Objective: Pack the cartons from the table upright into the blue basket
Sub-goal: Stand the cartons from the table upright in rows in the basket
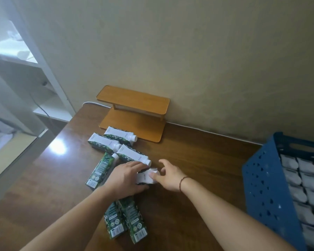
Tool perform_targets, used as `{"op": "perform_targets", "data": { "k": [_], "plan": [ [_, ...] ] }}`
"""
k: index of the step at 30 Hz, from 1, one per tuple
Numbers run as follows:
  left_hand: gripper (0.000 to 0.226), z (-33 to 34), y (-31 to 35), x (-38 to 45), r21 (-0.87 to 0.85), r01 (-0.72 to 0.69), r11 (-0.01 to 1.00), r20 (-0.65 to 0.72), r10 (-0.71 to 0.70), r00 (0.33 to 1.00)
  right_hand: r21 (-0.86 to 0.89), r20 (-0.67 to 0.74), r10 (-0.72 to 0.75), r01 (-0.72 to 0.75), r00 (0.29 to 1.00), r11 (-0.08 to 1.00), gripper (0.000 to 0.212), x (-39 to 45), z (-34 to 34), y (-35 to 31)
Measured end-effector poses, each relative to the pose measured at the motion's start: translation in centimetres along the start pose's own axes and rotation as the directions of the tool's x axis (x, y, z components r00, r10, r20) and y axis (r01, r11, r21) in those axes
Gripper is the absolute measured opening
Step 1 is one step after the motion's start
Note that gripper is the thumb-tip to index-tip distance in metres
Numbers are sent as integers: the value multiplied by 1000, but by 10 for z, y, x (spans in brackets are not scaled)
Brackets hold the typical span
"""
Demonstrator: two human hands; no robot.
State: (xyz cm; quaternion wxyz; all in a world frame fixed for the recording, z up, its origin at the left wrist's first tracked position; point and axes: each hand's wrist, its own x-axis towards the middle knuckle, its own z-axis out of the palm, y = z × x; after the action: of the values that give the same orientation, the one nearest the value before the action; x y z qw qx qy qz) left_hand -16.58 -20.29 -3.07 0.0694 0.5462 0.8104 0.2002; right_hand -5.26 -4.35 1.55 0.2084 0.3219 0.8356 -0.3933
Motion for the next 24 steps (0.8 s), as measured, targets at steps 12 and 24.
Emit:
{"op": "perform_targets", "data": {
  "k": [12,24],
  "plan": [
    [58,26,133,79,-483,-159,861,-379,-42,924,103,-740,-228,442,632,891,52,-157,-125,97],
    [76,85,303,116,-783,-28,621,61,121,991,-206,-746,-198,63,636,977,57,-257,-210,258]
  ]
}}
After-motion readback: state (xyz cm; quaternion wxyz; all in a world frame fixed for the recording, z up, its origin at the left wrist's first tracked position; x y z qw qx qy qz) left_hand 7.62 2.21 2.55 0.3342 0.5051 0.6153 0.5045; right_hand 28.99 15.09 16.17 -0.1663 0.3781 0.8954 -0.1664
